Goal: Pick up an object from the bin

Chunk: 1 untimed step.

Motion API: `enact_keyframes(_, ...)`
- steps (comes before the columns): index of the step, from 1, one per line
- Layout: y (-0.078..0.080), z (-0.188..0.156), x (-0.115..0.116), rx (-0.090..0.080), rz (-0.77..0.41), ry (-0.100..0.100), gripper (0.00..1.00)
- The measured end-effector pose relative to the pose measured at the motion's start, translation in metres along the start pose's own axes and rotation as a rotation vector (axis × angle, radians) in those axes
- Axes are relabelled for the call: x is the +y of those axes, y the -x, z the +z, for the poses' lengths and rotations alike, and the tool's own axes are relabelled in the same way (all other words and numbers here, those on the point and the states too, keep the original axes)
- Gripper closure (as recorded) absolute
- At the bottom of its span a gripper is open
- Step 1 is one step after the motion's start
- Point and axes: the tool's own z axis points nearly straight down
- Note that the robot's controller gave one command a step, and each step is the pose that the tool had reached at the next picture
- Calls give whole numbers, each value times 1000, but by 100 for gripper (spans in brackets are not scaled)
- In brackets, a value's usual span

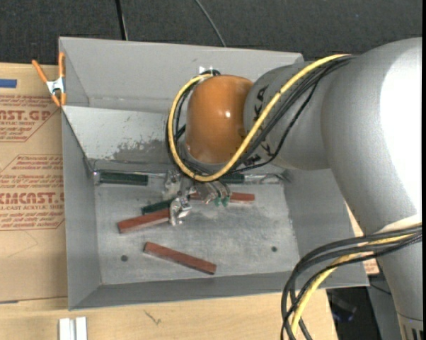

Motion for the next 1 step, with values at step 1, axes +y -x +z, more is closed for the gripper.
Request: enact_keyframes(1,-1,-13,0,2,0,0,100)
